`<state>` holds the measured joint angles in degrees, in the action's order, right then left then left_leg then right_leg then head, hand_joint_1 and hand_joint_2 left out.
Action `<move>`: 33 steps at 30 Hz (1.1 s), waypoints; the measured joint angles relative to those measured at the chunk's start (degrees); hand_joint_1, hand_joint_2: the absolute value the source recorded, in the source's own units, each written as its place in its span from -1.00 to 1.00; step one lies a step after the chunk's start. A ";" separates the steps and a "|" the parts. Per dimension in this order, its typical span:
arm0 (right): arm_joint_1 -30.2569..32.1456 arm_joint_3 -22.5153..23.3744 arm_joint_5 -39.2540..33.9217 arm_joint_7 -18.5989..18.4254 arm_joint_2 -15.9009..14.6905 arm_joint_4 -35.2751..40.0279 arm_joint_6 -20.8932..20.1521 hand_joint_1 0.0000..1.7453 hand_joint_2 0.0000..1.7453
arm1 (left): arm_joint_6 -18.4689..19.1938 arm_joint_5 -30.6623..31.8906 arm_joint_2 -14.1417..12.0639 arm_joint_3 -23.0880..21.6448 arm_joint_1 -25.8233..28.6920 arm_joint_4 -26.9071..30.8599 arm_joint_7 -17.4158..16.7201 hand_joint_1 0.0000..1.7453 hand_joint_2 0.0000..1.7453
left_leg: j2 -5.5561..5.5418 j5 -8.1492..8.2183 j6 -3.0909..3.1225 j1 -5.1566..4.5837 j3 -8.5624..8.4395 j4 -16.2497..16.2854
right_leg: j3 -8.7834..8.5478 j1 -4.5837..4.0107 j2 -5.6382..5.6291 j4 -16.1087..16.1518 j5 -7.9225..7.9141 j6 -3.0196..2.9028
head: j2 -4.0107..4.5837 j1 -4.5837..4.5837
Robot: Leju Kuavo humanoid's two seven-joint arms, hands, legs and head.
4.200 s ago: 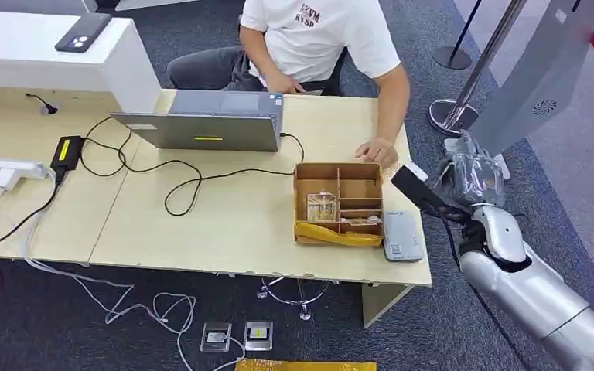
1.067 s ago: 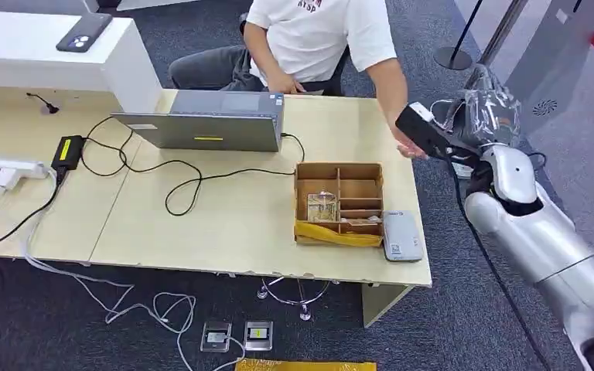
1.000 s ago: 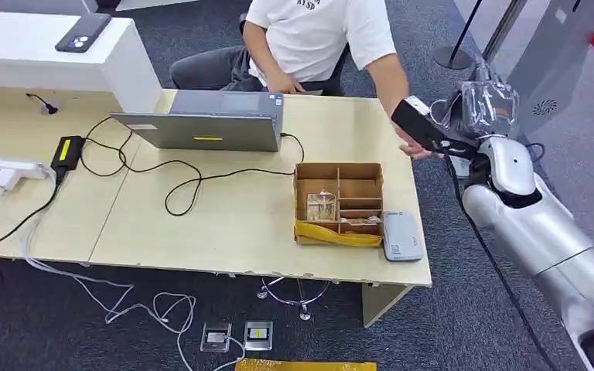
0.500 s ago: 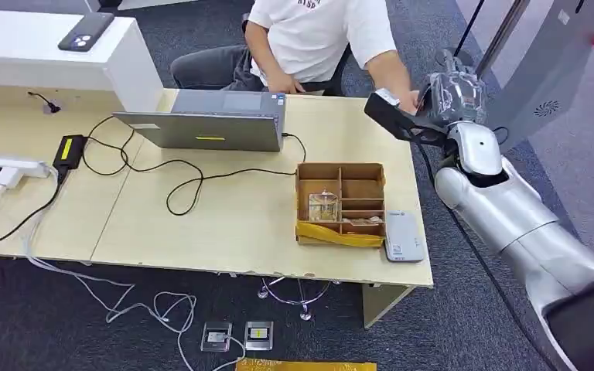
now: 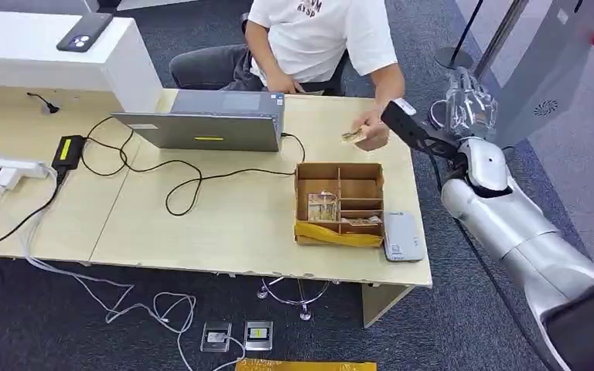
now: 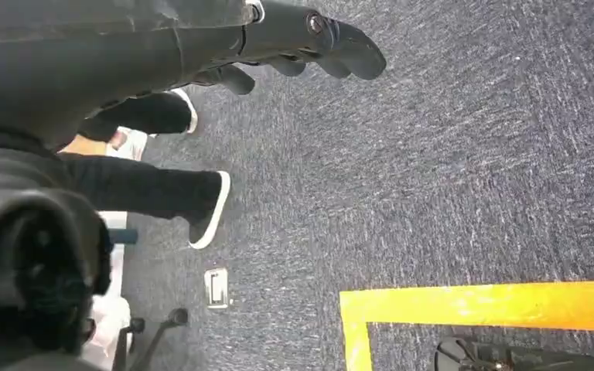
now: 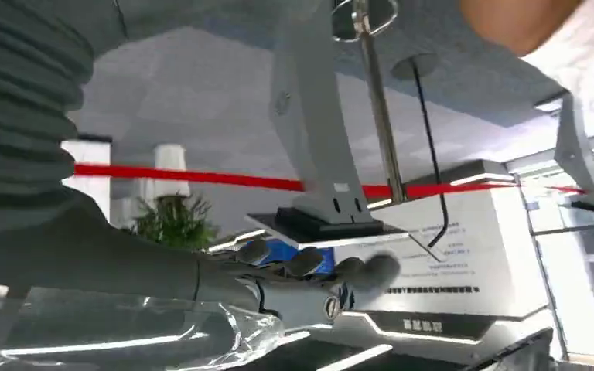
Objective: Pass the card to the sensor for recognition and then transmit it.
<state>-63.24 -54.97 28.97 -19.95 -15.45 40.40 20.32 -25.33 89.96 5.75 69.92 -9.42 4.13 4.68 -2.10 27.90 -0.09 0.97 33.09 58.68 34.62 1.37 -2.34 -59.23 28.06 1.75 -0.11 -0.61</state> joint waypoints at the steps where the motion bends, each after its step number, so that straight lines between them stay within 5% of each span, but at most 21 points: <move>1: 0.72 0.65 -1.58 1.15 -0.20 0.56 1.42 -1.00 1.00 | -0.02 0.00 0.00 -0.11 0.04 0.00 0.00 -1.00 -1.00 | 0.00 0.00 0.00 0.00 0.01 0.00 | -0.01 0.00 0.01 0.00 0.00 0.00 | 0.00 -0.02; 8: 9.21 4.76 -8.86 7.03 -1.18 12.22 4.51 -1.00 1.00 | -0.37 -0.35 -0.04 -0.20 0.77 0.00 0.06 -1.00 -1.00 | 0.07 0.01 0.00 0.00 -0.02 0.00 | 0.01 0.00 -0.08 0.00 0.00 0.00 | -0.02 0.02; 13: 15.43 6.86 -12.90 9.98 -1.75 23.37 0.64 -1.00 1.00 | -0.37 -0.42 -0.04 -0.11 1.03 0.00 0.11 -1.00 -1.00 | 0.04 0.01 -0.01 0.05 -0.02 -0.01 | -0.01 -0.05 -0.02 0.00 0.02 -0.03 | 0.00 0.00; 21: 23.56 6.66 -10.78 7.91 -3.32 35.07 -6.25 -1.00 1.00 | -0.35 -0.13 -0.13 0.85 1.04 0.00 0.46 -1.00 -1.00 | 0.06 0.01 -0.01 0.05 -0.01 -0.01 | 0.00 -0.05 -0.04 0.02 0.02 -0.02 | -0.02 -0.02; 33: 26.50 5.88 -1.71 5.43 -4.11 35.79 -11.32 -1.00 1.00 | -0.33 -0.02 -0.15 2.01 1.01 0.00 0.46 -1.00 -1.00 | 0.06 0.01 -0.01 0.06 -0.01 -0.01 | -0.01 -0.06 -0.04 0.01 0.02 -0.02 | 0.00 0.00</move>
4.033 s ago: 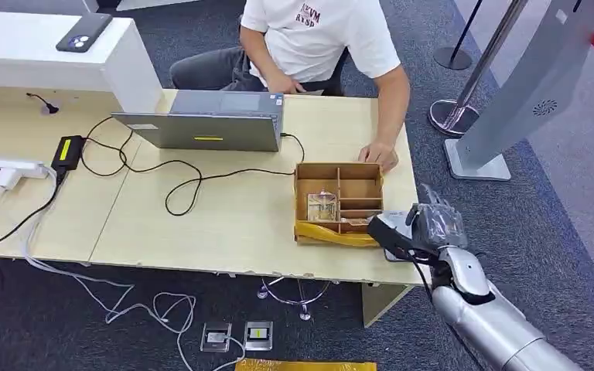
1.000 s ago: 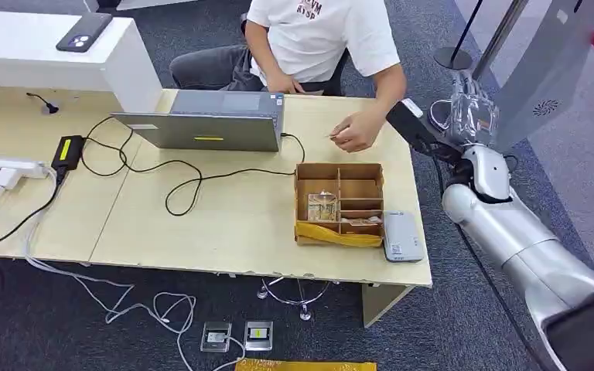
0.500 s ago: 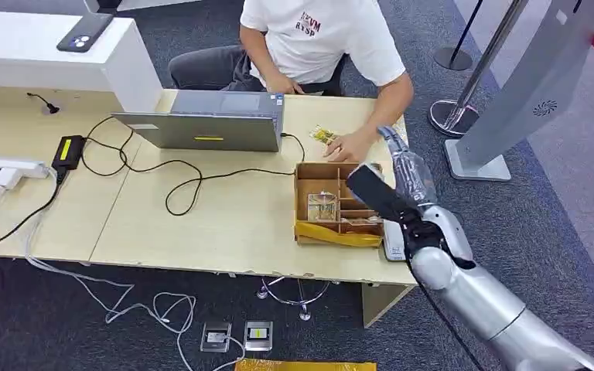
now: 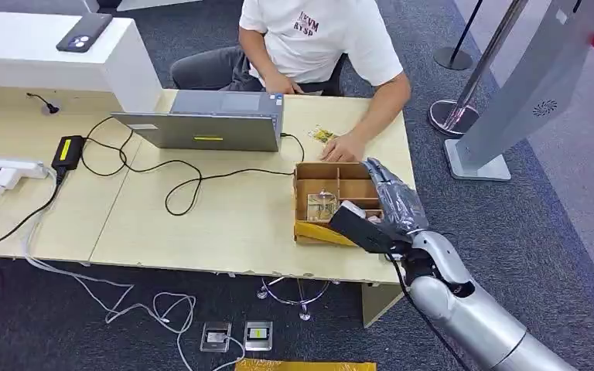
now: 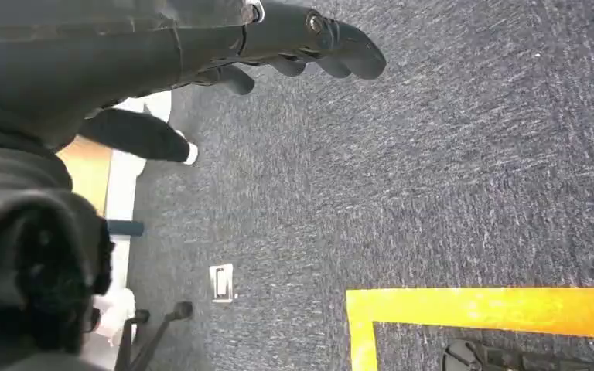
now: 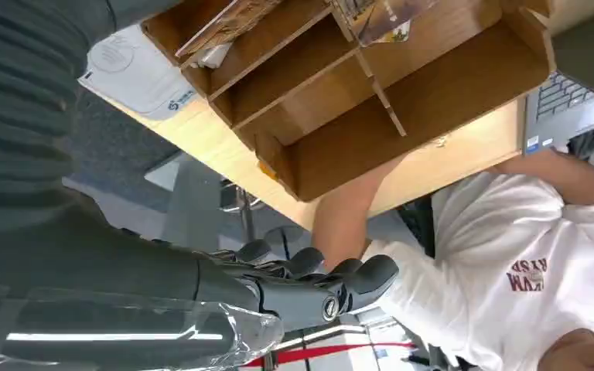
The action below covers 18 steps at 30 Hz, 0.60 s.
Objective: Pass the card to the sensor for recognition and then transmit it.
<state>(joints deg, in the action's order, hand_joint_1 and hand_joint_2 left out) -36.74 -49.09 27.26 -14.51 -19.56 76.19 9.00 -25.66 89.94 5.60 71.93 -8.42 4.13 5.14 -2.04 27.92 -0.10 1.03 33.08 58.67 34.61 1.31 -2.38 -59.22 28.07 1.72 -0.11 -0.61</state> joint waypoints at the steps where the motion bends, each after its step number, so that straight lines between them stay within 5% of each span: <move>1: -0.01 -0.15 1.63 -0.87 -0.02 0.00 -0.35 -1.00 1.00 | 0.00 0.00 0.00 0.04 0.00 0.00 0.00 -1.00 -1.00 | 0.00 0.00 0.00 0.00 0.00 0.00 | 0.00 0.00 0.00 0.00 0.00 0.00 | -0.02 0.00; 7: -0.03 -1.29 13.44 -7.56 -0.35 -0.28 -1.53 -1.00 1.00 | -0.20 0.00 0.02 0.31 0.00 0.00 -0.04 -1.00 -1.00 | 0.00 0.00 0.00 -0.01 0.01 0.00 | -0.01 0.01 0.00 0.01 0.00 0.00 | -0.02 -0.02; 18: 0.06 -3.72 16.54 -8.65 -0.35 -2.47 -2.16 -1.00 1.00 | -0.20 0.00 0.04 0.44 -0.01 0.00 0.42 -1.00 -1.00 | 0.00 0.00 0.00 0.00 0.01 0.00 | 0.01 0.00 0.00 0.00 0.00 0.00 | -0.02 0.00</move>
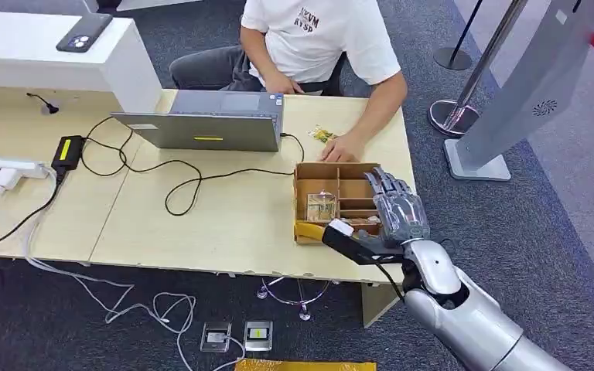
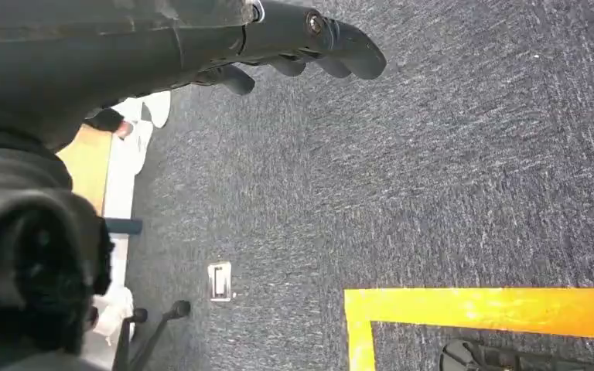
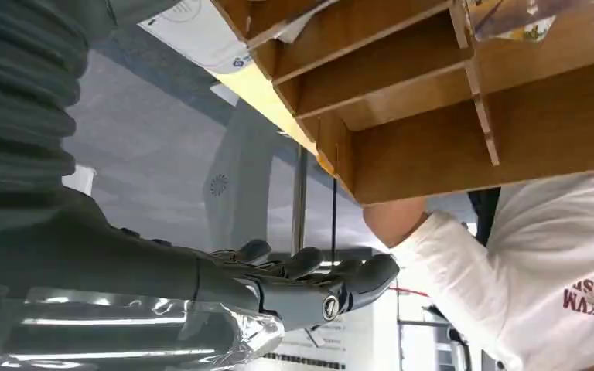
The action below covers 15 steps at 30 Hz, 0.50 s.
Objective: Pass the card to the sensor for recognition and then transmit it.
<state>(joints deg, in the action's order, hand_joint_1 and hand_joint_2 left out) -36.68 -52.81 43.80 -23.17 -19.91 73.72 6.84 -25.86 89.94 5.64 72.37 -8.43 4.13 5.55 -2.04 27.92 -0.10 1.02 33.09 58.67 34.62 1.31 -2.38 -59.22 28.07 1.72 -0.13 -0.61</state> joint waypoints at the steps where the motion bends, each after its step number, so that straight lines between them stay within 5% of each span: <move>1: 0.00 -0.22 0.07 -0.04 0.00 -0.11 -0.11 -1.00 1.00 | 0.00 0.02 0.00 0.00 0.00 0.00 0.02 -1.00 -1.00 | 0.00 0.00 0.00 0.00 0.00 0.00 | 0.00 0.00 0.00 0.00 0.00 0.00 | 0.02 0.00; 15: 0.17 -1.81 1.25 -0.13 0.00 -1.49 -1.01 -1.00 1.00 | -0.04 -0.02 0.09 0.35 -0.03 0.00 0.76 -1.00 -1.00 | 0.00 0.00 0.00 0.00 0.00 0.00 | 0.00 0.00 0.00 0.00 0.00 0.00 | 0.00 0.00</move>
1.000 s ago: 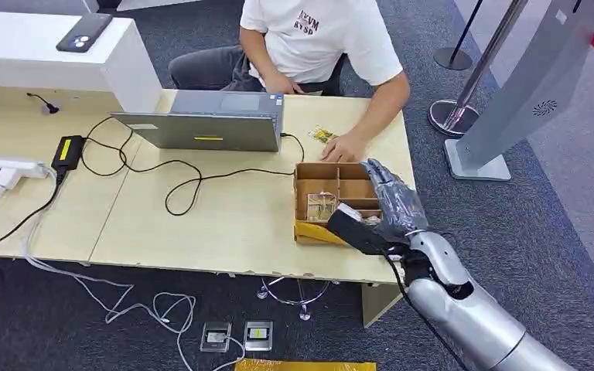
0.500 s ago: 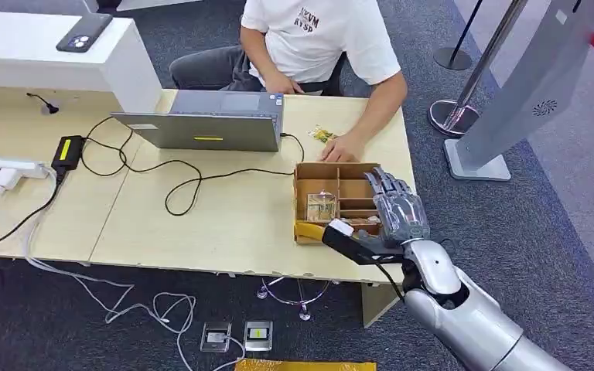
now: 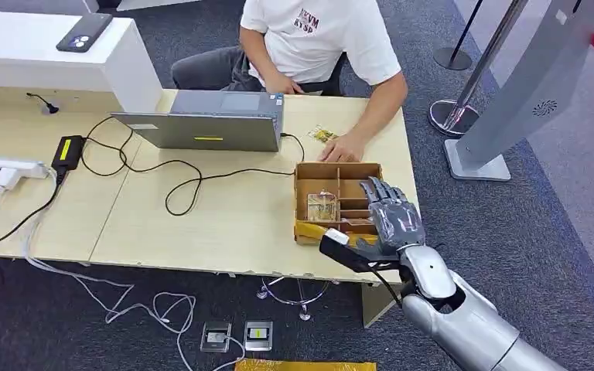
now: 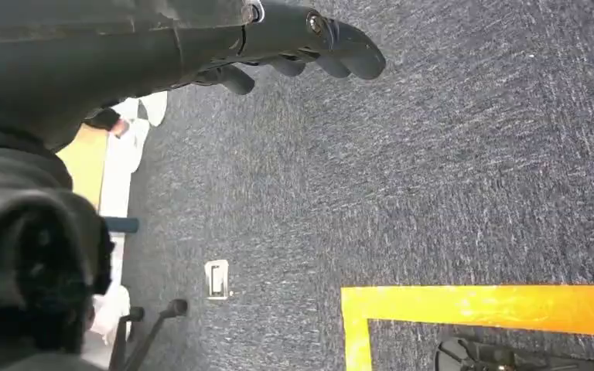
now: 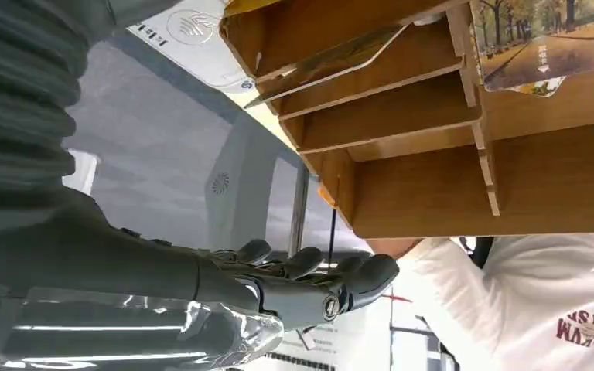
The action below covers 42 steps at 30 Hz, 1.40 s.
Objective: Pass the card to the sensor for recognition and then transmit it.
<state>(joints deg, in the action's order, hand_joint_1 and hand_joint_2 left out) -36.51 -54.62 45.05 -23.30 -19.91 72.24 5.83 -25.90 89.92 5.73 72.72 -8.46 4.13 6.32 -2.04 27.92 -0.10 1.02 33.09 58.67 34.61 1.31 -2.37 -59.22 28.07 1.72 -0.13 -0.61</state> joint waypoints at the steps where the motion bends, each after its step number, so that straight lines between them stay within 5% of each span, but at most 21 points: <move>1: 0.00 -0.02 0.09 0.00 0.00 -0.13 0.09 -1.00 1.00 | -0.02 0.02 0.00 0.04 0.00 0.00 0.07 -1.00 -1.00 | 0.00 0.00 0.00 0.00 0.00 0.00 | 0.00 0.00 0.00 0.00 0.00 0.00 | 0.02 0.00; 25: -0.15 -0.46 -0.37 0.68 0.22 -5.31 1.07 -1.00 1.00 | -0.39 0.04 -0.02 0.94 -0.10 0.00 0.81 -1.00 -1.00 | -0.01 0.00 0.00 0.00 0.02 0.00 | -0.01 0.00 0.01 -0.01 0.00 0.00 | 0.00 0.00; 26: -0.16 -0.46 -0.37 0.68 0.22 -5.42 1.07 -0.74 1.00 | -0.39 0.04 -0.02 0.94 -0.10 0.00 0.83 -1.00 -1.00 | -0.01 0.00 0.00 0.00 0.02 0.00 | -0.01 0.00 0.01 0.00 0.00 0.00 | 0.02 0.00; 27: -0.16 -0.46 -0.37 0.68 0.22 -5.51 1.07 -0.74 1.00 | -0.39 0.04 -0.02 0.94 -0.10 0.00 0.83 -1.00 -1.00 | -0.01 0.00 0.00 0.00 0.02 0.00 | -0.01 0.00 0.01 0.00 0.00 0.00 | 0.00 0.00; 28: -0.16 -0.46 -0.39 0.68 0.24 -5.62 1.07 -0.12 1.00 | -0.39 0.04 -0.02 0.94 -0.10 0.00 0.83 -1.00 -1.00 | -0.01 0.00 0.00 0.00 0.02 0.00 | -0.01 0.00 0.01 0.00 0.00 0.00 | 0.02 0.00; 29: -0.17 -0.46 -0.48 0.68 0.24 -5.72 1.07 0.82 1.00 | -0.39 0.04 -0.02 0.94 -0.10 0.00 0.83 -1.00 -1.00 | -0.01 0.00 0.00 0.00 0.02 0.00 | -0.01 0.00 0.01 0.00 0.00 0.00 | 0.02 0.00; 32: -0.18 -0.46 -0.90 0.77 0.44 -6.10 1.05 1.00 1.00 | -0.39 0.02 -0.02 0.94 -0.10 0.00 0.83 -1.00 -1.00 | -0.01 0.00 0.00 0.00 0.02 0.00 | -0.01 0.00 0.01 0.00 0.00 0.00 | 0.02 0.00; 42: -0.44 -0.46 -1.38 1.36 0.74 -7.30 1.09 0.98 1.00 | -0.35 0.04 -0.02 0.94 -0.10 0.00 0.83 -1.00 -1.00 | -0.01 0.00 0.00 0.00 0.02 0.00 | -0.01 0.00 0.01 0.00 0.00 0.00 | 0.02 0.00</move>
<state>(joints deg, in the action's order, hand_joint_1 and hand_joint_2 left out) -36.94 -55.08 43.67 -21.94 -19.17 64.94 6.93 -26.25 89.96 5.70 73.66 -8.57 4.13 7.15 -2.06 27.92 -0.10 1.02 33.11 58.67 34.61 1.32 -2.36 -59.22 28.07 1.72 -0.11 -0.61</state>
